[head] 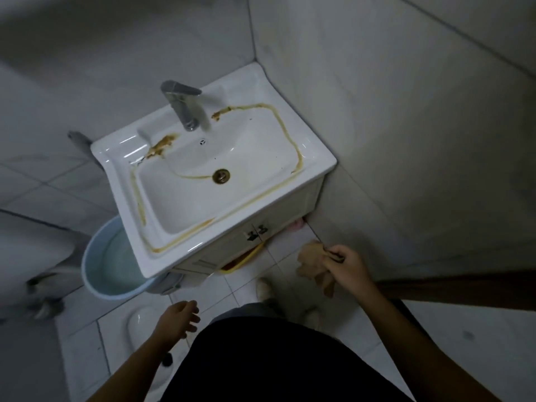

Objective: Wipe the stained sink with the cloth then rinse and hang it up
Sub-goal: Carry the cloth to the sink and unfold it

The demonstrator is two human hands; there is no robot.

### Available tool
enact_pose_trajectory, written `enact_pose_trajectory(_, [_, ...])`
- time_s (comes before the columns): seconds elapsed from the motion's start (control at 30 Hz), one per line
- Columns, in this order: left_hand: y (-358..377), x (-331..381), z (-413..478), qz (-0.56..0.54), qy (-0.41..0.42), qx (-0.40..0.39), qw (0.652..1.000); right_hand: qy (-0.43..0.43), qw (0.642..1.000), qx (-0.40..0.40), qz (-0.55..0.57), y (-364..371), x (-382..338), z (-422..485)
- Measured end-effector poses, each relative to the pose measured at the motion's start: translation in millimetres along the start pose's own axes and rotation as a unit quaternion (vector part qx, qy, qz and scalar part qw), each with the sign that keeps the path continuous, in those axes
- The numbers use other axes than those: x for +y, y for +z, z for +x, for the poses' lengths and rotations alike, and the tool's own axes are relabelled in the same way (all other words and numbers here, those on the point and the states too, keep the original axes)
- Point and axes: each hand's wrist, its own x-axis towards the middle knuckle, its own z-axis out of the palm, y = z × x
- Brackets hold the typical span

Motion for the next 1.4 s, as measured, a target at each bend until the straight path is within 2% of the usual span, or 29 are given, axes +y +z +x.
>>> enact_pose_trajectory(0.1, [3,25,14,-0.014,0.015,-0.004,1.000,-0.007,1.000,-0.009,-0.020,-4,-11,19])
enact_pose_trajectory(0.37, [8,132,55,0.012,0.122,-0.071,0.990,0.030,0.998,0.050,-0.016,-16,-22,46])
enact_pose_trajectory(0.53, [2,164,57,0.010,0.130,-0.130,0.983,-0.013,0.999,0.028,-0.039,-10,-76,63])
enact_pose_trajectory(0.6, [-3,161,53,-0.022,0.135,-0.126,0.982,-0.043,0.998,0.012,-0.048,0,-108,70])
enact_pose_trajectory(0.67, [-11,155,49,-0.068,0.136,-0.106,0.983,-0.078,0.995,-0.024,-0.061,14,-145,78])
enact_pose_trajectory(0.8, [-24,143,45,-0.161,0.126,-0.035,0.978,-0.146,0.971,-0.150,-0.116,50,-211,96])
enact_pose_trajectory(1.03, [-41,113,22,-0.288,0.064,0.107,0.949,-0.212,0.925,-0.288,-0.130,122,-272,116])
enact_pose_trajectory(1.13, [-47,101,12,-0.295,0.041,0.152,0.942,-0.215,0.914,-0.318,-0.128,147,-276,122])
enact_pose_trajectory(1.27, [-57,81,5,-0.251,0.022,0.229,0.940,-0.225,0.887,-0.372,-0.154,179,-275,125])
enact_pose_trajectory(1.4, [-80,70,7,-0.210,0.017,0.274,0.938,-0.237,0.871,-0.392,-0.176,203,-279,124])
